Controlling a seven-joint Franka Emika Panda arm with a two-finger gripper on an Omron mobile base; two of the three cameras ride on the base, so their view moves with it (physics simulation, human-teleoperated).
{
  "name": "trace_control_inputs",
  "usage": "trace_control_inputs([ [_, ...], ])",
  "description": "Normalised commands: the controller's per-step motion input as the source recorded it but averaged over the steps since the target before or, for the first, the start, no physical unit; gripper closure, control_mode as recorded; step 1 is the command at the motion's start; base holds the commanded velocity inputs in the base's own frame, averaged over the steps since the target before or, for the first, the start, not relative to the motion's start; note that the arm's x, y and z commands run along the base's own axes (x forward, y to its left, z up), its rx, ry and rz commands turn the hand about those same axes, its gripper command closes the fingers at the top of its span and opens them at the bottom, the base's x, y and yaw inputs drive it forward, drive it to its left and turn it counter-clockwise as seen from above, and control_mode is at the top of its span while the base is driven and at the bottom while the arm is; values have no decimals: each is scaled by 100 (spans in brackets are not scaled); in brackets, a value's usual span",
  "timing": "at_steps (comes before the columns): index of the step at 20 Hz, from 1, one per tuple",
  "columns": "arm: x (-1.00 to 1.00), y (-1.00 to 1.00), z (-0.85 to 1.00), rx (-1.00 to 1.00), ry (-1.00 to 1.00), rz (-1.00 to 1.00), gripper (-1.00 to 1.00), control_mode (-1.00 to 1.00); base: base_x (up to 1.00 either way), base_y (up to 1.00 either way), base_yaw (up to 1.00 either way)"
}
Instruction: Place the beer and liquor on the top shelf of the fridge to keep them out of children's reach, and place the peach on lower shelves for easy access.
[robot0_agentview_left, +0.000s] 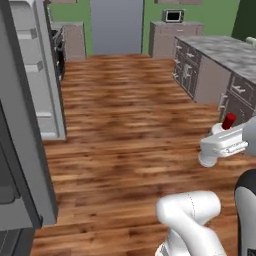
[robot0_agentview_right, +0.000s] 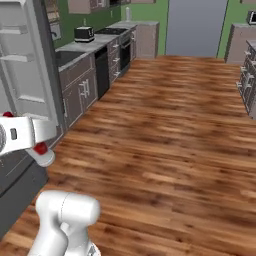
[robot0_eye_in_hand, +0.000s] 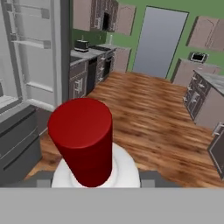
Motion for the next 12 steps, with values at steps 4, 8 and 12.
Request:
trace_control_inputs([
  [4, 0, 0, 0, 0, 0, 0, 100, 100, 68, -24, 11],
  [8, 0, 0, 0, 0, 0, 0, 100, 100, 87, -7, 41],
  [12, 0, 0, 0, 0, 0, 0, 100, 100, 100, -9, 56],
])
